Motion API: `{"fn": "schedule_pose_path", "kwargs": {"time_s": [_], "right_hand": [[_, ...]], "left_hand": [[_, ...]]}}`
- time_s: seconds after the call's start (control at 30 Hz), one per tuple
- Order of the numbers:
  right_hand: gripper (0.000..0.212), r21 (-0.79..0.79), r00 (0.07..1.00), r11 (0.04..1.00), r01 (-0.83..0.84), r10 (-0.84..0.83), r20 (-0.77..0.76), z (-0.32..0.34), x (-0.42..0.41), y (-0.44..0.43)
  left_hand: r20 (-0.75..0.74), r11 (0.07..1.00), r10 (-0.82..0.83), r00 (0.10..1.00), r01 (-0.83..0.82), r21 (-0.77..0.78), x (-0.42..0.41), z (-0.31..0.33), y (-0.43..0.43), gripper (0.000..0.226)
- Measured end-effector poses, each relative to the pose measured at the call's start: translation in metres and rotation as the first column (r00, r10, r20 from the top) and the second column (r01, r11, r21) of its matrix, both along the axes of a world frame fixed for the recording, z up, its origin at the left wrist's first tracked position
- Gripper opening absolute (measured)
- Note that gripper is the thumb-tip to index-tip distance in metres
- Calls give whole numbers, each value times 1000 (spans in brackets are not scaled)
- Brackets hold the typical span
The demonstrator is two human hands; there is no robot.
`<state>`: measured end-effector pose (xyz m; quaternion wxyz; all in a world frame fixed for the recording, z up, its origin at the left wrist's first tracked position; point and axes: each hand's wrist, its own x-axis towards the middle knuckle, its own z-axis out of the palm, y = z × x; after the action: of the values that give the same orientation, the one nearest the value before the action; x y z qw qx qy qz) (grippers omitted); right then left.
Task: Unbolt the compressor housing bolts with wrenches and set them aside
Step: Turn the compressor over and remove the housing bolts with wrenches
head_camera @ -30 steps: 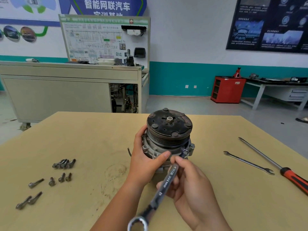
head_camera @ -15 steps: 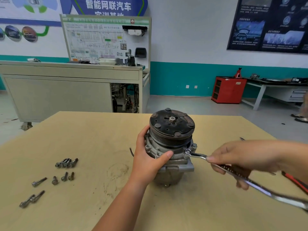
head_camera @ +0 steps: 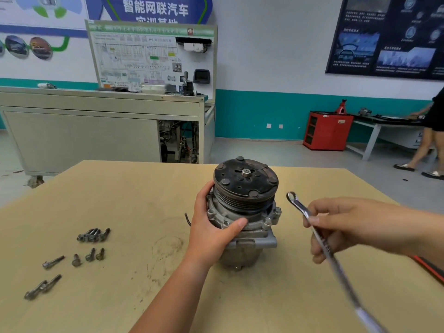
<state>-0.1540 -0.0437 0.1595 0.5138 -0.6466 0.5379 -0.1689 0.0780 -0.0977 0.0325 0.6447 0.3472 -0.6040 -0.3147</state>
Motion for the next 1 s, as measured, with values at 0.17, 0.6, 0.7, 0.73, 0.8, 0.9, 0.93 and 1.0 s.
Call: {"fn": "schedule_pose_path", "kwargs": {"time_s": [0.17,0.6,0.7,0.73,0.8,0.9,0.93,1.0], "right_hand": [[22,147,912,978,148,-193,363,-34,46,27],[25,220,922,972,78,-154,354,-26,59,18],[27,185,994,983,-10,-10,107,-15,42,6],[29,177,999,983,-54,55,-1,-10,35,1],[31,161,961,976,-146,178,-212,4,25,-10],[30,9,837,970,-244,215,-503,18,20,-27],[27,-85,775,953,-292,184,-605,21,19,-32],[20,-231,690,893,-387,115,-715,29,16,-39]], "left_hand": [[-12,1000,9,1000,-9,-26,-1,0,-1,81],[-4,999,19,1000,-19,-38,-1,-3,-5,83],[4,999,16,1000,-15,-31,0,-3,-5,81],[8,1000,12,1000,-12,-25,0,-4,-5,81],[9,1000,6,1000,-6,-19,0,-4,-4,81],[13,1000,0,1000,0,-1,1,-3,-3,82],[13,1000,0,1000,0,2,1,-3,-2,82],[16,1000,1,1000,-1,9,1,-1,-1,81]]}}
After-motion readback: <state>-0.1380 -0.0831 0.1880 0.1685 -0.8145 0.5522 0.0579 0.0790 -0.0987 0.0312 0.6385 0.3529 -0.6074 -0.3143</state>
